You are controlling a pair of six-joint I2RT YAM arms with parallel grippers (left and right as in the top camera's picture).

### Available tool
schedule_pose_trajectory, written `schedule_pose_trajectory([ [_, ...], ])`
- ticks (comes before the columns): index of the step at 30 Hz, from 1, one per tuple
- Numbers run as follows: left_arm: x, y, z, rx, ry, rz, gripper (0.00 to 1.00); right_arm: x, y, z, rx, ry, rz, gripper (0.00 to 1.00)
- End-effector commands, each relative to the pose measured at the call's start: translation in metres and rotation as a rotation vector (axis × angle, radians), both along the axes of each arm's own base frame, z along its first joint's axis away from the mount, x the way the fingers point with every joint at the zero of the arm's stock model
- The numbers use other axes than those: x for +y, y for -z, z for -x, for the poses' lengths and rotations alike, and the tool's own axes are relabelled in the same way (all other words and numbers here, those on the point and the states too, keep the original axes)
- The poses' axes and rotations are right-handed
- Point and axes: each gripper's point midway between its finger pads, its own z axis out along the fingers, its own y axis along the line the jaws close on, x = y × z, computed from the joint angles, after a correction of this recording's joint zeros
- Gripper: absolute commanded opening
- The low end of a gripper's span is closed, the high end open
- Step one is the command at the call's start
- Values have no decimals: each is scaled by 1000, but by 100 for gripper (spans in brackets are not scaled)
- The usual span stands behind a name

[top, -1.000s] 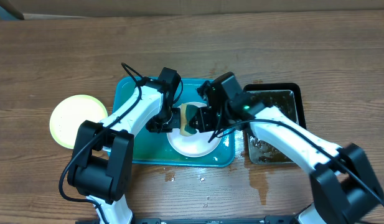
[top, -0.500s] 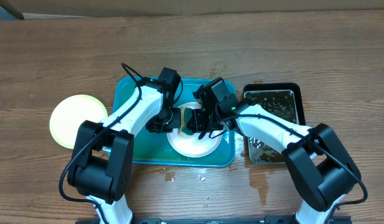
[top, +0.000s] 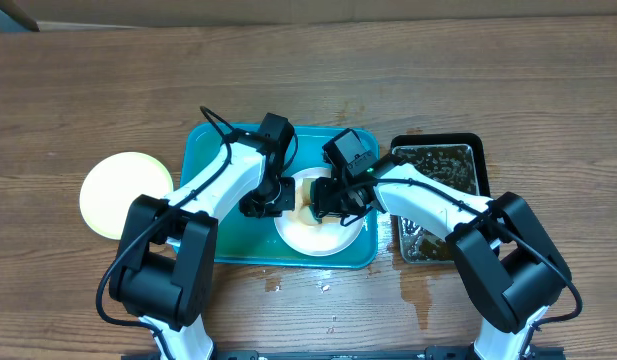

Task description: Clean dirty plates on tray and stack at the side

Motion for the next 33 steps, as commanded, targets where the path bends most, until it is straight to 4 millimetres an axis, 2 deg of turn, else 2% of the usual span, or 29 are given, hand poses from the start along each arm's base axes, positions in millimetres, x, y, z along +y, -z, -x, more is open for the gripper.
schedule_pose_trajectory([
  [1,22,6,12,12,-52,-107,4,-38,24,2,24,73,174,4],
  [6,24,6,12,10,-57,-118,4,-64,26,8,68,107,257,4],
  [8,26,6,11,9,-78,-122,4,-76,22,9,77,126,284,4],
  [11,28,6,11,10,-100,-123,4,-83,11,6,58,127,289,4],
  [15,30,5,9,8,-114,-121,4,-77,-16,1,-29,50,241,4],
  [19,30,-2,6,-6,-116,-116,4,-60,-57,3,-119,-50,122,4],
  [23,28,-18,0,-54,-119,-97,4,-58,-97,0,-219,-57,62,4],
  [26,28,-36,-6,-115,-123,-84,4,-72,-125,-7,-303,-12,55,4],
  [28,34,-49,-9,-161,-126,-104,4,-84,-133,-11,-327,21,71,4],
  [30,42,-62,-10,-208,-129,-136,4,-107,-135,-15,-330,76,128,4],
  [33,57,-83,-12,-278,-138,-200,4,-147,-125,-17,-288,162,241,4],
])
